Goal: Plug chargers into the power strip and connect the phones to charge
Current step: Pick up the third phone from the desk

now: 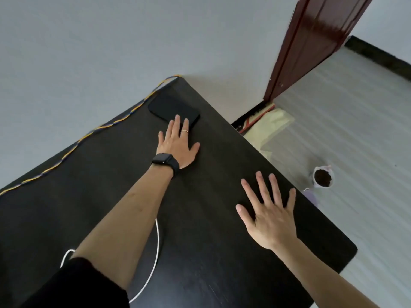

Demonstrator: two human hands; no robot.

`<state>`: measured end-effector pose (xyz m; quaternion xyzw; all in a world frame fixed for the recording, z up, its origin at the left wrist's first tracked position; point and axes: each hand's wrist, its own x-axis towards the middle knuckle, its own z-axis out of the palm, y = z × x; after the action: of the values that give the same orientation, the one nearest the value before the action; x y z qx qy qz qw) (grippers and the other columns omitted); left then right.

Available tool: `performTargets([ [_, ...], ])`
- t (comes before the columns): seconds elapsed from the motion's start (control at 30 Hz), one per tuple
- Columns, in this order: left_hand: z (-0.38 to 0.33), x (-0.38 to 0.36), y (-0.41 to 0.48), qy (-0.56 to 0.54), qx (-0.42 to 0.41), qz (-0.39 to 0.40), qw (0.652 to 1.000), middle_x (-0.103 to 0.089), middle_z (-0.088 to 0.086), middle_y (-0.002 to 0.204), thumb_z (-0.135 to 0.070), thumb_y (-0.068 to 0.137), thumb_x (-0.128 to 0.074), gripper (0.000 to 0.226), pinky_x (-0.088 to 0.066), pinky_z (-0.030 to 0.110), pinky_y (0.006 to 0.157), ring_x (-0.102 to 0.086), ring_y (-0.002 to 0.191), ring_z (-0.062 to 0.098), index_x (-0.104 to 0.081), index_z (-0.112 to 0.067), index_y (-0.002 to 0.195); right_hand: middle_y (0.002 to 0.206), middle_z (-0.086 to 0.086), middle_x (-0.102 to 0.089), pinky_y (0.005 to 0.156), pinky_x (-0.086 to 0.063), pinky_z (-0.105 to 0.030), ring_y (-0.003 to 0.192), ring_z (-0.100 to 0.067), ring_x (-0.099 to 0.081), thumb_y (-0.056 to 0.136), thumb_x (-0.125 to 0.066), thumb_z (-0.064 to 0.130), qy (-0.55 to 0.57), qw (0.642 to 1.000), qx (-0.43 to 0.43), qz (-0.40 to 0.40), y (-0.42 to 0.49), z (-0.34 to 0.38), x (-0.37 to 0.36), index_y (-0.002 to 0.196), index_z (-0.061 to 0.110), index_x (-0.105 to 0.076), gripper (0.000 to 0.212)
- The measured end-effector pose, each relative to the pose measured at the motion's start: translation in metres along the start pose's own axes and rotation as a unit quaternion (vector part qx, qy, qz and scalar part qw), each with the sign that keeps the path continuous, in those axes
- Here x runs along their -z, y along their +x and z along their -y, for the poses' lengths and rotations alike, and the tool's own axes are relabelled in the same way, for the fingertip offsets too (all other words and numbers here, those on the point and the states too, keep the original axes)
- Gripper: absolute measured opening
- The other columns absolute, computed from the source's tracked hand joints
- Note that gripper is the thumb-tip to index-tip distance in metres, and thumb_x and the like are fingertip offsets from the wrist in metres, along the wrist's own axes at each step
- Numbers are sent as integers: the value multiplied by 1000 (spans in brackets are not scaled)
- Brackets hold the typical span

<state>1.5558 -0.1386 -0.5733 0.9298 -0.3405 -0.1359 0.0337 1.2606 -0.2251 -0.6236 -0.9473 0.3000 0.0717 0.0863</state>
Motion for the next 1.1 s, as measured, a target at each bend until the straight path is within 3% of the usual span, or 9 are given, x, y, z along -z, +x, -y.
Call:
performTargets([
  [0.2, -13, -16, -6, 20, 16, -16, 1000, -15, 7, 165, -63, 94, -38, 84, -18, 47, 122, -14, 152, 26, -18, -11, 157, 171, 0, -2, 116, -9, -71, 157, -29, 3, 96, -15, 74, 1, 1000, 8, 12, -2, -3, -2, 159, 44, -3, 71],
  [0.33, -25, -13, -39, 96, -164, -41, 981, -44, 9, 140, -37, 91, -54, 63, -43, 41, 100, -45, 127, 31, -39, -15, 148, 171, 0, -2, 116, -10, -71, 157, -29, 4, 96, -14, 74, 5, 1000, 6, 22, -4, -5, 2, 159, 43, -5, 70],
  [0.43, -22, 4, -24, 153, -250, -7, 956, -29, 6, 155, -38, 90, -62, 67, -33, 46, 112, -32, 141, 31, -33, -33, 151, 171, -1, -5, 116, -13, -71, 157, -30, 1, 96, -17, 73, 6, 1000, 7, 15, -5, -3, 0, 159, 43, -8, 70],
  [0.67, -39, 15, -6, 108, -136, 123, 977, -42, 10, 135, -61, 86, -59, 81, -51, 43, 89, -44, 122, 34, -16, -46, 154, 170, 2, 2, 116, -7, -69, 156, -28, 5, 94, -13, 76, -13, 999, -1, 39, -3, -4, -2, 158, 47, 0, 71],
  [0.77, -39, 30, -30, -112, -38, 90, 989, -56, -5, 104, -68, 77, -61, 78, -48, 32, 84, -56, 104, 22, -34, -46, 148, 168, 6, 22, 118, 2, -69, 153, -26, 22, 89, -8, 80, 8, 993, -3, 120, 2, -4, 12, 150, 54, 21, 72],
  [0.87, -43, 50, -74, -560, 120, 121, 811, -73, -9, 99, -57, 70, -78, 78, -58, 34, 79, -71, 89, 16, -51, -37, 140, 164, 8, 27, 118, -1, -67, 153, -29, 23, 89, -19, 81, 34, 968, -18, 250, 17, -3, 49, 153, 53, 11, 76],
  [0.93, -47, 61, -109, -688, 177, 132, 691, -77, 3, 101, -51, 66, -85, 78, -61, 39, 65, -76, 81, 25, -53, -29, 135, 169, -8, -8, 122, -17, -61, 155, -36, -8, 94, -26, 74, 169, 931, -79, 314, 23, 10, 92, 157, 36, -26, 73],
  [1.0, -46, 73, -149, -738, 213, 139, 625, -76, 7, 106, -51, 66, -85, 79, -60, 39, 64, -76, 85, 27, -53, -23, 133, 154, -10, -48, 122, -25, -52, 146, -30, -38, 98, -31, 68, 345, 875, -169, 294, 7, 35, 134, 145, 22, -53, 70],
  [1.1, -44, 78, -203, -770, 261, 154, 561, -74, 9, 113, -56, 64, -85, 82, -61, 43, 72, -75, 91, 28, -55, -20, 132, 137, 5, -64, 117, -33, -50, 134, -17, -52, 90, -39, 74, 536, 787, -199, 231, -43, 66, 172, 129, 32, -65, 63],
])
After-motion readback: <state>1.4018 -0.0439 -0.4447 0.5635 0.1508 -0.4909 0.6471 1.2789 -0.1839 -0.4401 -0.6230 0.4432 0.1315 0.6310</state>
